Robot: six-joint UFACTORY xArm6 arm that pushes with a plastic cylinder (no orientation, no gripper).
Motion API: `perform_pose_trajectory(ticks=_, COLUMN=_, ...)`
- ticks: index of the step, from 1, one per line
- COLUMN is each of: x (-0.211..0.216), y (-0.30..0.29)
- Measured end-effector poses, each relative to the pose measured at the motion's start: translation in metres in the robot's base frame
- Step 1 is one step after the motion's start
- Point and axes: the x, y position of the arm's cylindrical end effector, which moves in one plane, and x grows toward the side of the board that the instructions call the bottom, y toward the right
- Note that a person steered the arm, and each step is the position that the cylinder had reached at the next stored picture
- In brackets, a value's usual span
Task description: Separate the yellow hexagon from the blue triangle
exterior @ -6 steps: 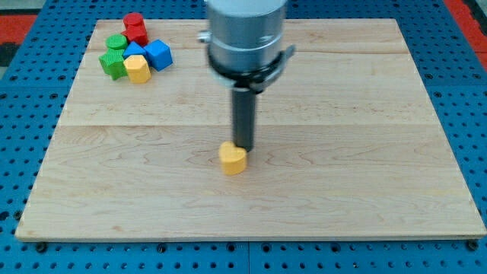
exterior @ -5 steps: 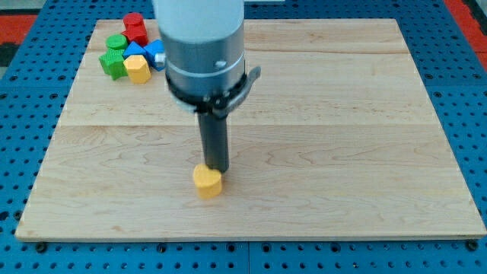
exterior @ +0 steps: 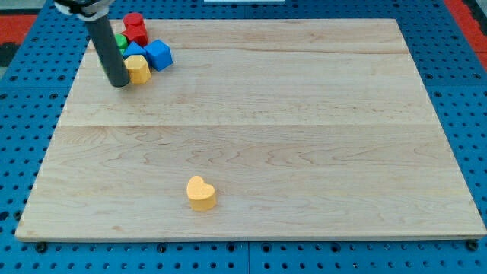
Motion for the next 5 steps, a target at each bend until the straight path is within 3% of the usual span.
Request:
perform_pose_trajectory(ticks=1, x=-0.014, y=-0.039)
perform_pose_trajectory(ticks=2, x=-0.036, y=-0.022)
perform_pose_trajectory(ticks=3, x=-0.025, y=0.051)
perform_pose_trajectory(ticks=4, x=0.036, y=0.103)
perform_pose_trajectory(ticks=5, x=0.008, y=0.082)
